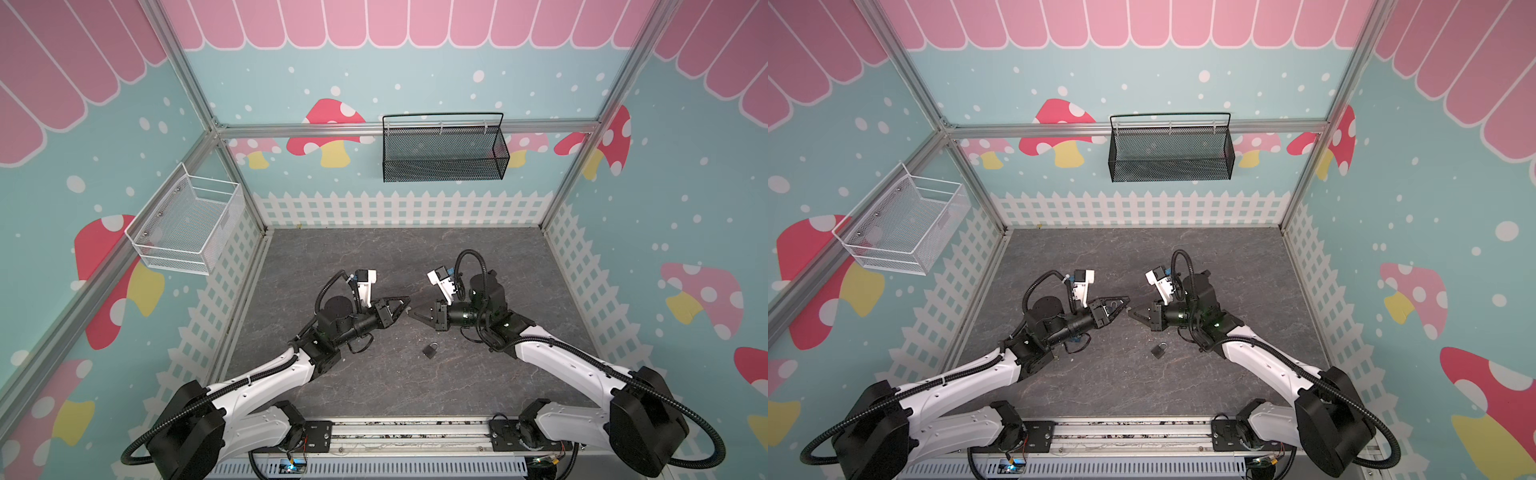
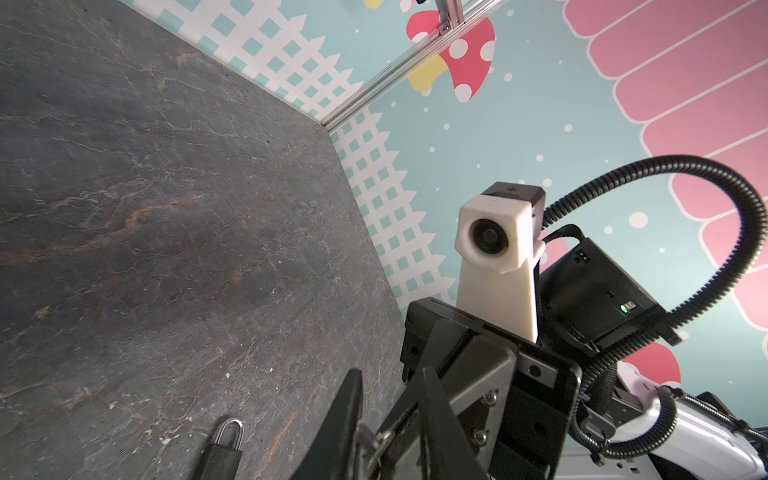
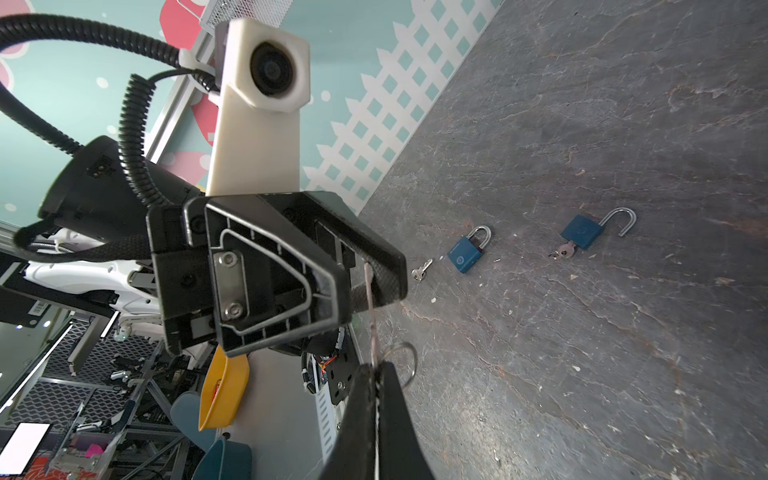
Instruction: Unlock with the key
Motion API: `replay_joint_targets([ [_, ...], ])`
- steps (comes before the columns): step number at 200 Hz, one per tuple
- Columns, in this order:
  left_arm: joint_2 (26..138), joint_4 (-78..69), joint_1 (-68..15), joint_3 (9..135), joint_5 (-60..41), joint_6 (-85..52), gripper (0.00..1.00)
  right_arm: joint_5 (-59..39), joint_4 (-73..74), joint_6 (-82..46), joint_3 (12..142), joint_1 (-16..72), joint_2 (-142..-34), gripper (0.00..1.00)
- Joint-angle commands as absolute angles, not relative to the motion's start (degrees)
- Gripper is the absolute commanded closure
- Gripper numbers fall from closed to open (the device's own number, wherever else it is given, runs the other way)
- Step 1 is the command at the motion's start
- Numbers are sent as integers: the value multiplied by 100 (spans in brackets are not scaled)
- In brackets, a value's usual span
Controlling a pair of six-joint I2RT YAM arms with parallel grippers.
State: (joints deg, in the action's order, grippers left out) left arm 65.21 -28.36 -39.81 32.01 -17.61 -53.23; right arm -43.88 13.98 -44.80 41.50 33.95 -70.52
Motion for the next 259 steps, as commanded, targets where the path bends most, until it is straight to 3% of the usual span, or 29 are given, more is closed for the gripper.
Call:
replay_joint_targets([
  [1,6451,-2915,-4002,3155,-1731,-5227,80,-4464,1603,-4623,4034,3340,-7048,100],
  [120,6433,-2808,-4004,3166,-1696,-5153,100,-4428,1646,-4667,3995,3294,-6958,100],
  [164,6407,-2843,-3999,3214,-1771,-4995,100,-4391,1630,-4589,3964,3262,-6899,100],
  [259,6327,-2523,-3999,3556,-2095,-4466,100,-4747,1731,-4255,3946,3160,-6706,65],
])
